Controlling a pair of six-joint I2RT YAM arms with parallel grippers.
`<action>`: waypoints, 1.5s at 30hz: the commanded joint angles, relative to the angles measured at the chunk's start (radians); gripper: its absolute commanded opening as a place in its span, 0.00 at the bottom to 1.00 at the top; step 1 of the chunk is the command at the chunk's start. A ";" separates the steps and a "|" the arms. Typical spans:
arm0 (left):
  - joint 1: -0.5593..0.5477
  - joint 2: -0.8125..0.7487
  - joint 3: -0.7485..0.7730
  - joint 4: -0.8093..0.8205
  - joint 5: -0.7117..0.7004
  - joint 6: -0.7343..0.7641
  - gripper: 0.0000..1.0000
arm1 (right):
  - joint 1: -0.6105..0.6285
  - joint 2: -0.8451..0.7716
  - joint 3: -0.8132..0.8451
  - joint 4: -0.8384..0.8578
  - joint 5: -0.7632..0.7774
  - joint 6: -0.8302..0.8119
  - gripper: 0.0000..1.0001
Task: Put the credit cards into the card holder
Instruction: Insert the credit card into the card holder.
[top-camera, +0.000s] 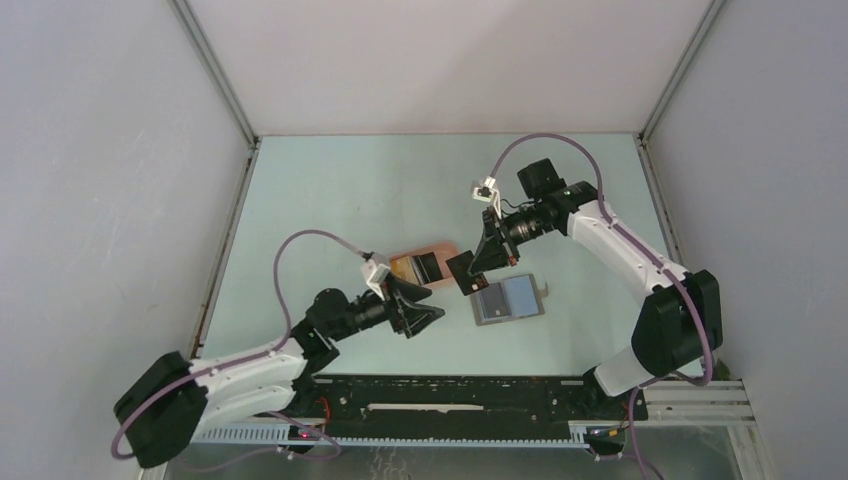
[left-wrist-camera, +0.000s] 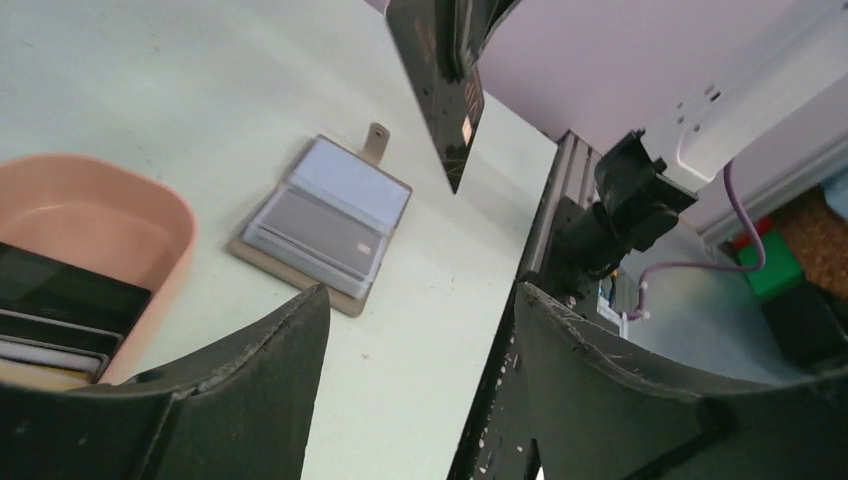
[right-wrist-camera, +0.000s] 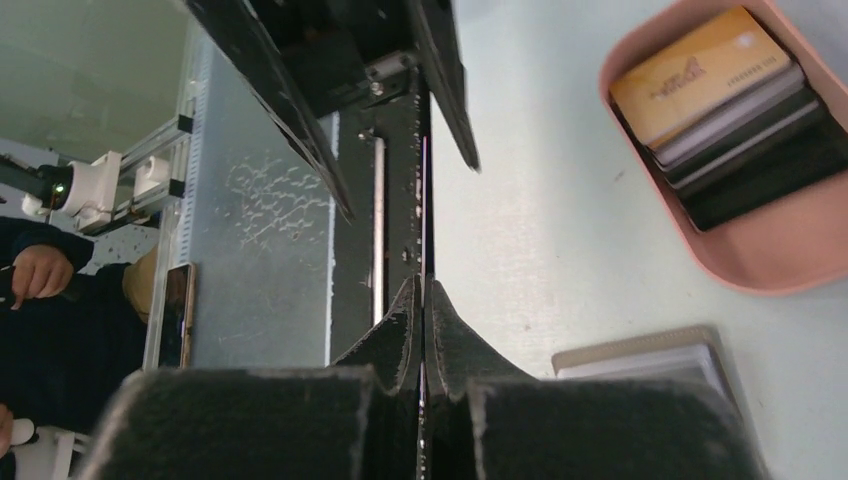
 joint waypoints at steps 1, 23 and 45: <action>-0.047 0.128 0.120 0.159 0.020 0.099 0.73 | -0.001 -0.058 -0.003 -0.024 -0.120 -0.068 0.00; -0.061 0.459 0.293 0.316 0.156 -0.064 0.00 | -0.013 -0.063 -0.013 -0.034 -0.145 -0.097 0.03; -0.051 0.393 0.339 -0.048 0.317 0.093 0.00 | -0.026 -0.089 -0.012 -0.066 -0.025 -0.139 0.59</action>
